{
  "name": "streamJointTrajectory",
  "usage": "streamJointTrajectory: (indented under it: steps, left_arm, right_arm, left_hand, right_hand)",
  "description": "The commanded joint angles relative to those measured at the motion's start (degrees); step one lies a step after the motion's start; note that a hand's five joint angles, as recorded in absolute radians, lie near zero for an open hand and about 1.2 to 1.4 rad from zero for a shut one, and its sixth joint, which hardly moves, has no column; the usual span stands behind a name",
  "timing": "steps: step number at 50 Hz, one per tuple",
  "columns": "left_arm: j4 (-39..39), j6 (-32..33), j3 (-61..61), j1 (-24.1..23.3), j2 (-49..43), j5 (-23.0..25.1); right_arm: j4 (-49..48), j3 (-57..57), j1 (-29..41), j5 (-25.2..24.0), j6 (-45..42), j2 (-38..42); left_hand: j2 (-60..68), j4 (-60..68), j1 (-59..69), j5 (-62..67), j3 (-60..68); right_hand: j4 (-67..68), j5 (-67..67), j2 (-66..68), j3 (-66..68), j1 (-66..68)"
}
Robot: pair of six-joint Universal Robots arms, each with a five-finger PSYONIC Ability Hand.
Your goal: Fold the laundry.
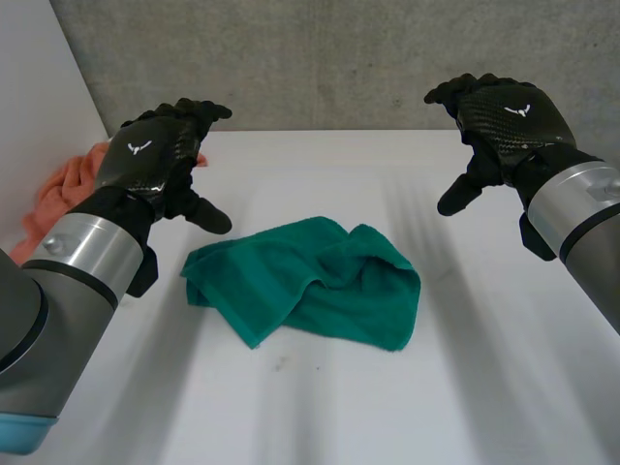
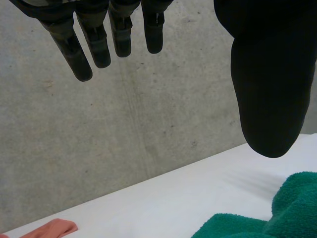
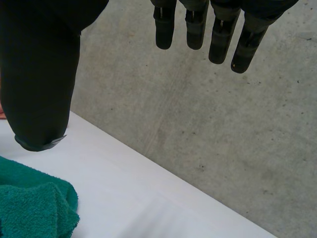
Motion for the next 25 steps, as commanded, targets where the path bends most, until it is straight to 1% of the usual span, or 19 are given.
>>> streamJointTrajectory:
  steps: [1, 6, 7, 10, 11, 14, 15, 18, 19, 22, 23, 25]
  left_arm:
    - [0.07, 0.0, 0.06, -0.91, -0.57, 0.72]
    - [0.15, 0.09, 0.5, -2.93, -2.23, 3.18]
    - [0.15, 0.18, 0.76, -3.45, -3.11, 3.71]
    - [0.42, 1.23, 1.99, -5.47, -7.15, 5.38]
    - [0.42, 1.93, 2.61, -6.0, -8.2, 5.64]
    - [0.42, 7.11, 4.45, -7.67, -12.51, 5.82]
    - [0.51, 10.6, 5.42, -8.37, -15.22, 6.0]
    - [0.51, 16.77, 6.74, -9.43, -19.71, 6.17]
    - [0.51, 20.79, 8.05, -10.39, -22.42, 6.17]
    - [0.42, 25.91, 10.08, -11.63, -26.57, 5.56]
    - [0.42, 28.54, 11.21, -11.81, -29.19, 5.38]
    - [0.42, 30.4, 12.1, -11.63, -31.32, 5.21]
  right_arm:
    - [3.25, -1.47, -0.16, -0.05, 0.06, 0.44]
    - [9.3, -4.54, -0.25, -0.31, -0.55, 1.84]
    - [12.45, -5.85, -0.25, -0.57, -1.51, 3.59]
    - [17.21, -7.79, -0.16, -0.4, -4.06, 6.93]
    - [19.75, -8.06, -0.25, -0.31, -6.24, 8.94]
    - [22.14, -7.36, -0.25, -0.13, -8.63, 11.07]
    - [22.41, -6.23, -0.42, -0.13, -9.51, 11.77]
    - [20.84, -3.94, -1.04, -0.22, -9.6, 12.74]
    - [18.83, -2.28, -1.56, -0.22, -9.43, 13.18]
    - [13.39, 1.06, -1.74, -0.49, -8.29, 14.93]
    - [11.97, 1.78, -1.74, -0.4, -7.76, 15.29]
    - [9.59, 2.83, -1.74, -0.48, -6.18, 16.08]
  left_hand:
    - [3.51, 3.68, 3.3, 4.03, 3.33]
    - [9.23, 9.4, 9.02, 9.75, 9.05]
    - [9.74, 9.9, 9.53, 10.25, 9.56]
    - [14.27, 14.44, 14.06, 14.79, 14.1]
    - [14.95, 15.12, 14.74, 15.47, 14.77]
    - [14.96, 15.12, 14.75, 15.47, 14.78]
    - [14.96, 15.12, 14.75, 15.47, 14.78]
    - [14.79, 14.95, 14.58, 15.3, 14.61]
    - [14.46, 14.62, 14.25, 14.97, 14.28]
    - [14.12, 14.28, 13.91, 14.63, 13.94]
    - [14.28, 14.45, 14.07, 14.8, 14.1]
    - [14.95, 15.12, 14.74, 15.47, 14.78]
  right_hand:
    - [-3.08, -3.57, -2.44, -2.0, -1.4]
    - [-3.08, -3.57, -2.44, -2.0, -1.4]
    - [-3.08, -3.57, -2.44, -2.0, -1.4]
    - [-3.08, -3.57, -2.44, -2.0, -1.4]
    - [-3.08, -3.57, -2.44, -2.0, -1.4]
    - [-3.08, -3.57, -2.44, -2.0, -1.4]
    - [-3.08, -3.57, -2.44, -2.0, -1.4]
    - [-3.08, -3.57, -2.44, -2.0, -1.4]
    - [-3.08, -3.57, -2.44, -2.0, -1.4]
    - [-3.08, -3.57, -2.44, -2.0, -1.4]
    - [-3.08, -3.57, -2.44, -2.0, -1.4]
    - [-3.08, -3.57, -2.44, -2.0, -1.4]
